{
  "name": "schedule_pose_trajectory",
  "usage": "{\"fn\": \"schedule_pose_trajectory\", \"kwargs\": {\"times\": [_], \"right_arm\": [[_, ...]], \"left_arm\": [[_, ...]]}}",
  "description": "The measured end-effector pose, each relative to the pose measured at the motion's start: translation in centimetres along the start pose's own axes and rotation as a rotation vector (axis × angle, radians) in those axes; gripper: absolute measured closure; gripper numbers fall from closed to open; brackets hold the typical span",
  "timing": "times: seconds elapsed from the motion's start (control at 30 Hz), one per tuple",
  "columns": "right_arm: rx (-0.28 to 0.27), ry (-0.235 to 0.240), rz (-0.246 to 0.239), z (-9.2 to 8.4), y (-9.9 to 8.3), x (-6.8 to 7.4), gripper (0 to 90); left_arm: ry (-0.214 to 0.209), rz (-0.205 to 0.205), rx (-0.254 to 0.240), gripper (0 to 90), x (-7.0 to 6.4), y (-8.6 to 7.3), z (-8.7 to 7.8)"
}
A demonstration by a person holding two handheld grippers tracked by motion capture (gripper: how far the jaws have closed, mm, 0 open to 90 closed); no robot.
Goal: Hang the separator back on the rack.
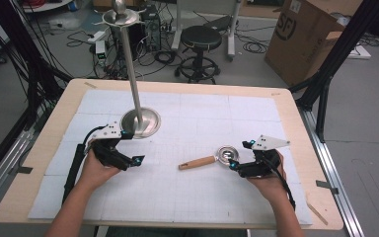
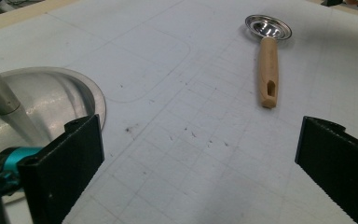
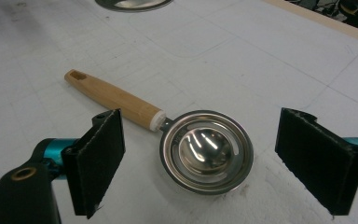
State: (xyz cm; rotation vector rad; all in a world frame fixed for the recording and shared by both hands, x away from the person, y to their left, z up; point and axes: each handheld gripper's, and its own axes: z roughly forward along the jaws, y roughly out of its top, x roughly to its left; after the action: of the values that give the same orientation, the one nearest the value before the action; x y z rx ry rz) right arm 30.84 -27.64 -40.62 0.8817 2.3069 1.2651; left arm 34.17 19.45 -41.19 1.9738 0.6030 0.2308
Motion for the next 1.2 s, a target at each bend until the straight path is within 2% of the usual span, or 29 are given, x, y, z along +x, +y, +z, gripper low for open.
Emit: {"fn": "schedule_pose_trajectory", "kwargs": {"times": [0.2,0.37,0.47,0.6,0.73,0.93,1.2], "right_arm": [[0.002,-0.002,-0.023,0.0,1.1,0.1,14.4],[0.038,0.004,-0.06,0.9,2.6,0.2,14.6],[0.077,0.015,-0.093,1.9,3.6,0.5,14.7],[0.136,0.029,-0.16,3.1,4.8,1.1,15.1],[0.183,0.043,-0.196,4.0,5.7,1.4,15.8],[0.268,0.073,-0.26,5.1,6.4,2.0,20.1],[0.364,0.082,-0.324,6.4,6.8,2.4,25.6]], "left_arm": [[-0.008,0.014,-0.009,1.7,-0.3,0.2,-0.2],[-0.008,0.023,0.008,1.7,-0.3,0.1,0.1],[-0.006,0.022,0.005,1.7,-0.2,0.1,0.1],[-0.002,0.016,0.006,1.7,-0.1,0.0,0.1],[-0.002,0.017,0.009,1.7,-0.1,0.0,0.1],[-0.002,0.02,0.01,1.7,-0.2,0.0,0.1],[0.001,0.018,0.005,1.7,-0.1,0.0,0.0]]}}
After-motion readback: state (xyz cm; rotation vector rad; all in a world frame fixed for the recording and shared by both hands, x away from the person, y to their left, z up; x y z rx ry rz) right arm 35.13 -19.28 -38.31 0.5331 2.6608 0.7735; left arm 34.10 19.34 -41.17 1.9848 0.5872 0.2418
